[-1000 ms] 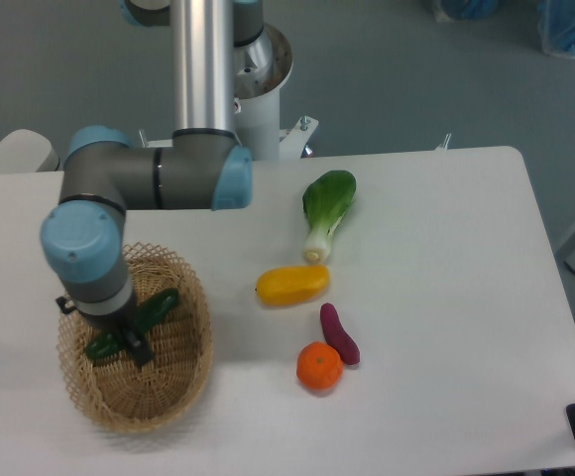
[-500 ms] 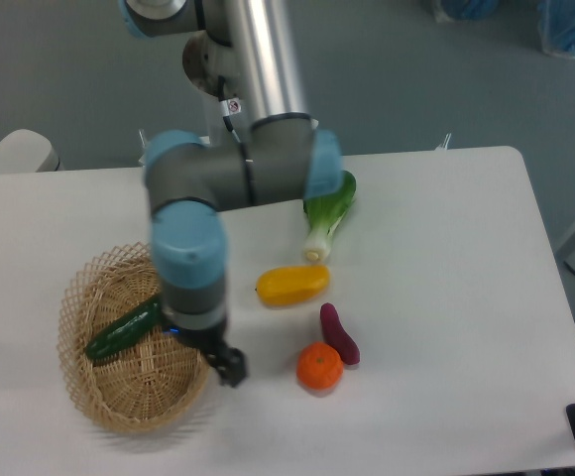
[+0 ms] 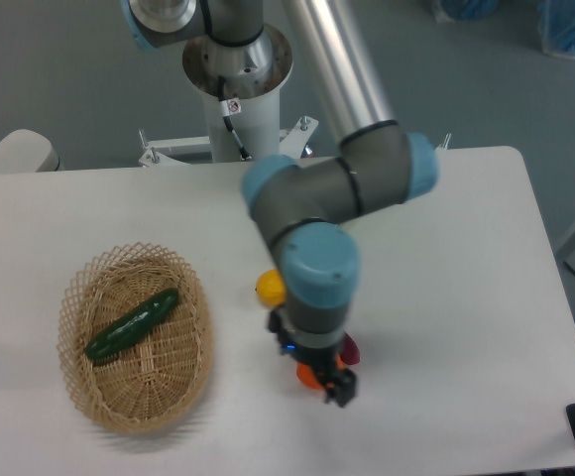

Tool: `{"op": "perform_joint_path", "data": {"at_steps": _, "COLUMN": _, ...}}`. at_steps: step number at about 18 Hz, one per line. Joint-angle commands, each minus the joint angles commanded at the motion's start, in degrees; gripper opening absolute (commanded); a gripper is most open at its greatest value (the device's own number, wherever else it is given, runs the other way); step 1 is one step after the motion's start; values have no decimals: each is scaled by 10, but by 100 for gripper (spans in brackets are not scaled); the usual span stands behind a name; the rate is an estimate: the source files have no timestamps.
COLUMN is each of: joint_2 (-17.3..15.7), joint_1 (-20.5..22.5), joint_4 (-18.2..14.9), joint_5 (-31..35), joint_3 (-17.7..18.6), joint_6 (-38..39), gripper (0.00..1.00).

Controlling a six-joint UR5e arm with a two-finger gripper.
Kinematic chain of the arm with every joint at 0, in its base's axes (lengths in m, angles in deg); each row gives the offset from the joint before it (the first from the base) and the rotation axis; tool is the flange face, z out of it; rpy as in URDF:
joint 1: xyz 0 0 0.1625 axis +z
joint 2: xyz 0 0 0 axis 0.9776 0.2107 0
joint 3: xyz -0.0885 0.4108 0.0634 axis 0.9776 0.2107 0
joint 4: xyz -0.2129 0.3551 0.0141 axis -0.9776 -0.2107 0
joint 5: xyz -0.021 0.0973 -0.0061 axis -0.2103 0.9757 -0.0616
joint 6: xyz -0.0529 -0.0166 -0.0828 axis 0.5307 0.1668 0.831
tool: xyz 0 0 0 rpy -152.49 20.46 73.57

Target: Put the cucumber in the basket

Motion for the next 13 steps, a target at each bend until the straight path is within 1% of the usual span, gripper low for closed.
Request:
{"op": "perform_joint_path", "data": {"at_steps": 2, "joint_2": 4, "joint_1": 15, "joint_4": -1, "joint_5": 1, "joint_3": -2, "joint_6": -32, "gripper": 100}}
{"op": "perform_joint_path", "data": {"at_steps": 5, "joint_2": 11, "joint_1": 26, "joint_4": -1, "joint_5": 33, "joint_3": -4, "joint_6": -78, "gripper": 100}}
{"op": "perform_joint_path", "data": {"at_steps": 13, "joint_2": 27, "joint_1": 25, "joint_4": 6, "joint_5": 39, "joint_3": 1, "joint_6": -79, "gripper": 100}}
